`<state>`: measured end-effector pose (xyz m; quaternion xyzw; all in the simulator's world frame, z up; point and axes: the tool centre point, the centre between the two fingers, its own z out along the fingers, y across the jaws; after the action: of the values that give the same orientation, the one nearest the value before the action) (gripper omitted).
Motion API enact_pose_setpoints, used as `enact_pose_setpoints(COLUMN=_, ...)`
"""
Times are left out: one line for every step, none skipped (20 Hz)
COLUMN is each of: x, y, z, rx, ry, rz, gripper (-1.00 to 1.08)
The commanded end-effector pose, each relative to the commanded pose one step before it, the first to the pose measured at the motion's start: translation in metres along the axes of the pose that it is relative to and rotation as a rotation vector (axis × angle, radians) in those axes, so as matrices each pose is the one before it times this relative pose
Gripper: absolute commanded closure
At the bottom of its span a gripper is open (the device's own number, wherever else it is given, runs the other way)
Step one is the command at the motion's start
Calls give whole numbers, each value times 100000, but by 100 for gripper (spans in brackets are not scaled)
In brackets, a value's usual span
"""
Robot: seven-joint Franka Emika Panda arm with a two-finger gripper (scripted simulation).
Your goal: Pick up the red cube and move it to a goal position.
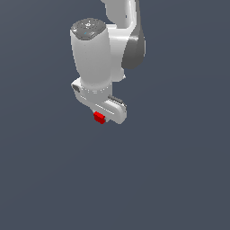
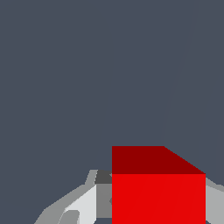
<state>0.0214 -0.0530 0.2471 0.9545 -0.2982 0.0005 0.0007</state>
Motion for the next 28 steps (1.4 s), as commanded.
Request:
enact_pose_setpoints(x=943, y=-237, z=-2035, rx=-43, ry=-48, rz=-17, gripper=108)
enact_pose_setpoints(x=359, y=-95, z=-732, rx=0, ry=0, rz=0, gripper=108)
enact_pose_setpoints(x=349, y=-93, z=-708, rx=0, ry=0, rz=0, gripper=108)
enact_pose_setpoints(x=340, y=-91, z=-685, rx=0, ry=0, rz=0, gripper=108)
enact_pose_setpoints(x=315, y=-123, z=-658, rx=15, ry=-18, rz=-65, gripper=108)
enact_pose_setpoints(x=322, y=-88, z=-642, rx=0, ry=0, rz=0, gripper=108)
enact_pose_setpoints(x=313, y=-86, z=-622, rx=0, ry=0, rz=0, gripper=108)
enact_pose_setpoints(x=305, y=-84, z=-602, rx=0, ry=0, rz=0, gripper=108)
enact_pose_setpoints(x=297, y=-82, z=-583, rx=0, ry=0, rz=0, gripper=108)
enact_pose_setpoints(x=289, y=-81, z=-565, rx=0, ry=0, rz=0, gripper=108)
enact_pose_setpoints(x=281, y=-79, z=-547, rx=0, ry=0, rz=0, gripper=108)
enact_pose_setpoints(x=274, y=-77, z=-530, rx=0, ry=0, rz=0, gripper=108)
enact_pose_setpoints(x=258, y=-94, z=-510, rx=62, ry=-39, rz=-65, gripper=108)
enact_pose_setpoints(x=259, y=-74, z=-496, rx=0, ry=0, rz=0, gripper=108)
enact_pose_setpoints(x=252, y=-73, z=-479, rx=0, ry=0, rz=0, gripper=108)
enact_pose_setpoints(x=245, y=-71, z=-463, rx=0, ry=0, rz=0, gripper=108)
enact_pose_setpoints(x=238, y=-70, z=-447, rx=0, ry=0, rz=0, gripper=108)
enact_pose_setpoints(x=231, y=-69, z=-431, rx=0, ry=0, rz=0, gripper=108)
enact_pose_setpoints(x=219, y=-66, z=-406, rx=0, ry=0, rz=0, gripper=108)
enact_pose_setpoints(x=203, y=-61, z=-374, rx=0, ry=0, rz=0, gripper=108)
enact_pose_setpoints(x=187, y=-57, z=-342, rx=0, ry=0, rz=0, gripper=108)
enact_pose_setpoints(x=172, y=-53, z=-312, rx=0, ry=0, rz=0, gripper=108)
enact_pose_setpoints(x=158, y=-50, z=-284, rx=0, ry=0, rz=0, gripper=108)
enact_pose_setpoints(x=151, y=-39, z=-254, rx=55, ry=-36, rz=-21, gripper=108)
enact_pose_setpoints(x=133, y=-43, z=-234, rx=0, ry=0, rz=0, gripper=108)
enact_pose_setpoints(x=121, y=-40, z=-212, rx=0, ry=0, rz=0, gripper=108)
enact_pose_setpoints(x=110, y=-37, z=-191, rx=0, ry=0, rz=0, gripper=108)
enact_pose_setpoints(x=99, y=-33, z=-170, rx=0, ry=0, rz=0, gripper=108)
